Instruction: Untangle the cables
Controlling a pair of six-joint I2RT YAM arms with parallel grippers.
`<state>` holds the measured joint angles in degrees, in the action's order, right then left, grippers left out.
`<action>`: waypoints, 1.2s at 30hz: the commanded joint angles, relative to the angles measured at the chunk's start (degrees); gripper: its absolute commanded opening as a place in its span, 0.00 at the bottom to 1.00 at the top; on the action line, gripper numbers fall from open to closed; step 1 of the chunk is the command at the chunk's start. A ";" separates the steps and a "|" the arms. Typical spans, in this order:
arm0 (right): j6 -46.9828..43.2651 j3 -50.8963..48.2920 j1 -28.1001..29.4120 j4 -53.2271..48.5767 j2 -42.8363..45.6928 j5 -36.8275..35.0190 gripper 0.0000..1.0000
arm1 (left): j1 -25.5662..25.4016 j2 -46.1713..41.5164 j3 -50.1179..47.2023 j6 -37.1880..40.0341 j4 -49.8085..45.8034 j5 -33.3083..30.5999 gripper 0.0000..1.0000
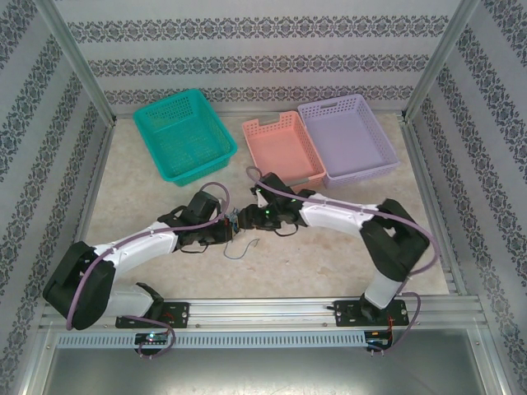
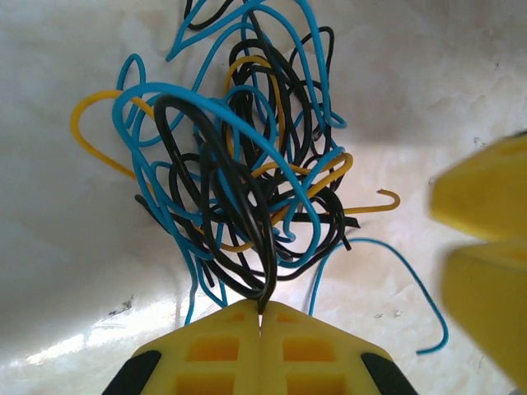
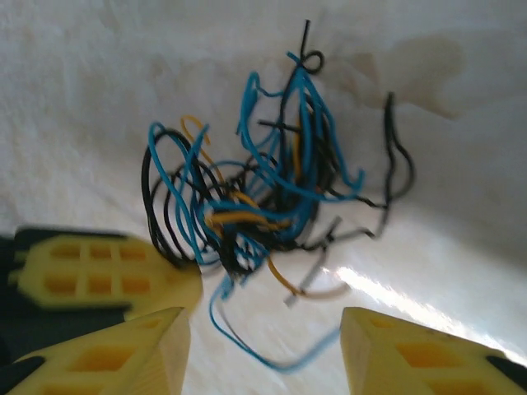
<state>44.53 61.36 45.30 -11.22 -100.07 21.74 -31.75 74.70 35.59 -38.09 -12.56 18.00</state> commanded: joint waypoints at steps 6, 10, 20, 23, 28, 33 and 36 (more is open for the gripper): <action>6.51 6.51 1.42 1.69 -9.17 -0.82 0.34 | 0.40 -2.82 0.07 -0.82 -0.61 -0.42 0.00; 7.31 2.36 -0.53 1.28 -5.10 -4.28 0.00 | 0.48 -6.56 0.63 -0.43 -5.35 -4.39 0.00; -3.94 -10.18 -11.90 -10.29 16.34 -11.04 0.00 | 4.48 -3.63 7.97 0.71 -14.52 -10.29 0.00; -6.30 -10.31 -12.73 -12.23 17.55 -10.19 0.00 | 4.64 -0.03 10.15 0.62 -13.19 -8.04 0.00; -6.05 -11.61 -12.91 -12.33 17.81 -11.34 0.00 | 4.50 2.49 12.24 -0.46 -11.34 -4.75 0.00; -5.80 -14.21 -16.46 -14.18 20.73 -13.33 0.00 | 4.68 2.98 15.36 -0.61 -18.54 -10.64 0.00; -6.98 -16.16 -21.34 -15.20 24.02 -12.98 0.00 | 5.11 3.00 17.62 -1.15 -24.79 -16.27 0.00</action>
<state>39.57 46.65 27.62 -23.38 -79.48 11.35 -27.83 77.65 50.76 -38.13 -29.04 8.67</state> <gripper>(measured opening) 0.062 0.058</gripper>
